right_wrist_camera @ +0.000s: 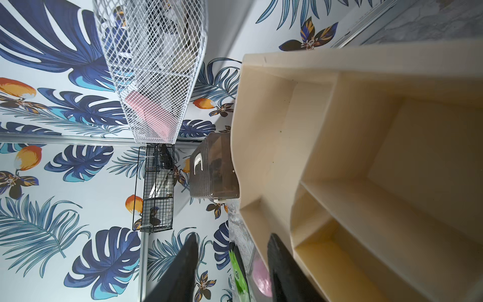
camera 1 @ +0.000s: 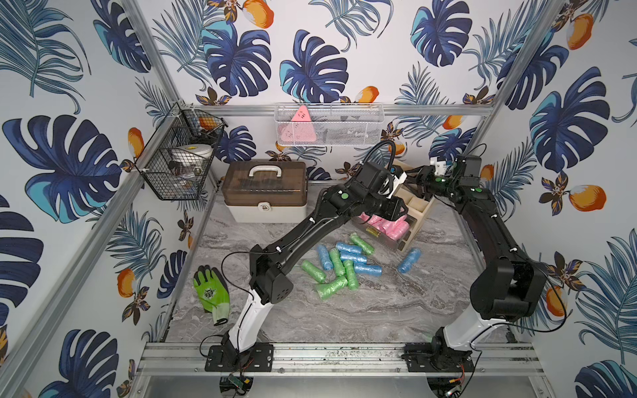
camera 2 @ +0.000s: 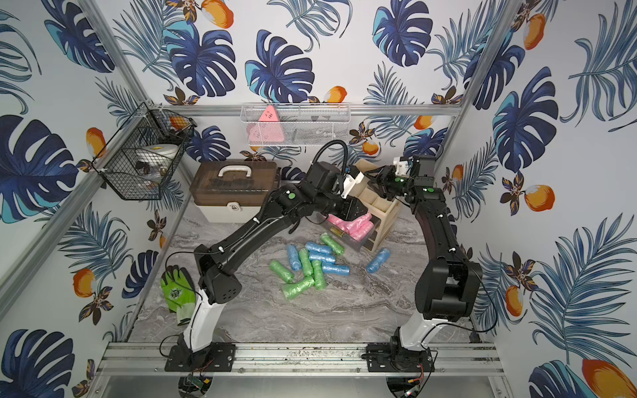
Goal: Sort the rolls of trash bags by color and place them into the drawer
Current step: Place the roll of trash bags in the drawer, then close the drawer of the storage box.
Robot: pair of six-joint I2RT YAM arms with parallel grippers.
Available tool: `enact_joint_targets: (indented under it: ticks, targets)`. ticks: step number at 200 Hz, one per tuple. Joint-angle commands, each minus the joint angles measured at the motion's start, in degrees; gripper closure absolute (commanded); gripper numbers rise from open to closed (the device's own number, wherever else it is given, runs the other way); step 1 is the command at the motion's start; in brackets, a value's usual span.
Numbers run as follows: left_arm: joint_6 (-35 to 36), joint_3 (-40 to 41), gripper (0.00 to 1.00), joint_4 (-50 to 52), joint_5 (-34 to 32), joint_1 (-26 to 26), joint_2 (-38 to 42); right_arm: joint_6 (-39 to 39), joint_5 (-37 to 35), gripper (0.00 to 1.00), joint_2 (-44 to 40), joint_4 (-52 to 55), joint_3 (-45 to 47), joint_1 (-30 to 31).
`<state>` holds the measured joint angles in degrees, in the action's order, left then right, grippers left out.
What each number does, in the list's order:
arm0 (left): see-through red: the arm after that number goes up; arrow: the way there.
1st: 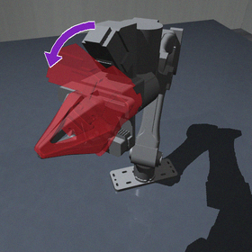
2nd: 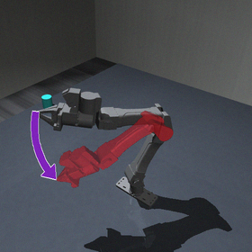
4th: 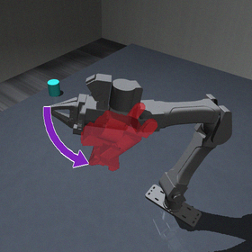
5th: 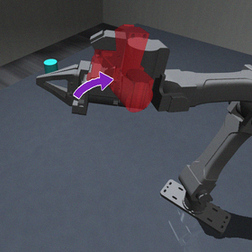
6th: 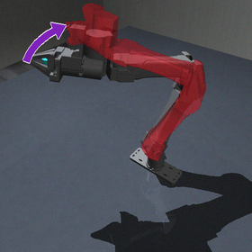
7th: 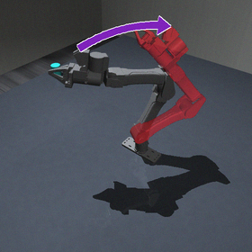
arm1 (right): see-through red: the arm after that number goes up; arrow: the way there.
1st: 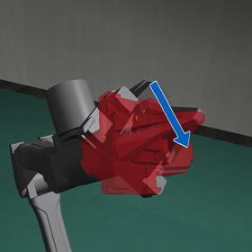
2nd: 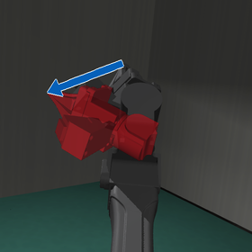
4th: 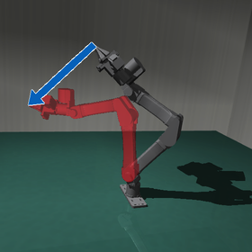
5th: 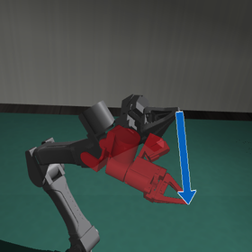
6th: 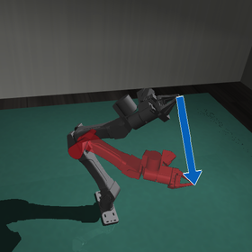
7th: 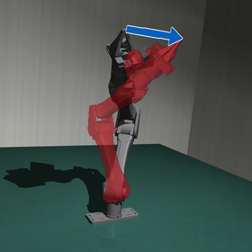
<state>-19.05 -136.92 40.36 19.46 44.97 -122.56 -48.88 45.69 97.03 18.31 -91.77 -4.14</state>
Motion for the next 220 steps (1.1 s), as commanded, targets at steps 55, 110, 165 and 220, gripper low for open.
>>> enact_joint_targets:
  ticks: [55, 110, 165, 220]
  targets:
    - [3.8, 30.4, 0.79, -4.0, -7.6, -0.8, 19.7, 0.3, -2.8, 0.56, 3.0, 3.7, -9.2, -0.9]
    - [1.1, 44.2, 0.80, -10.4, -9.0, -1.0, 24.9, 6.9, -9.0, 0.60, 7.0, 12.3, -16.6, -1.6]
    - [0.5, 44.9, 0.82, -12.7, -9.6, -1.0, 22.6, 15.0, -17.7, 0.60, 8.3, 20.6, -20.3, -1.6]
    - [0.7, 45.6, 0.82, -13.3, -10.2, -1.1, 22.0, 16.5, -19.2, 0.60, 11.8, 23.1, -25.4, -0.2]
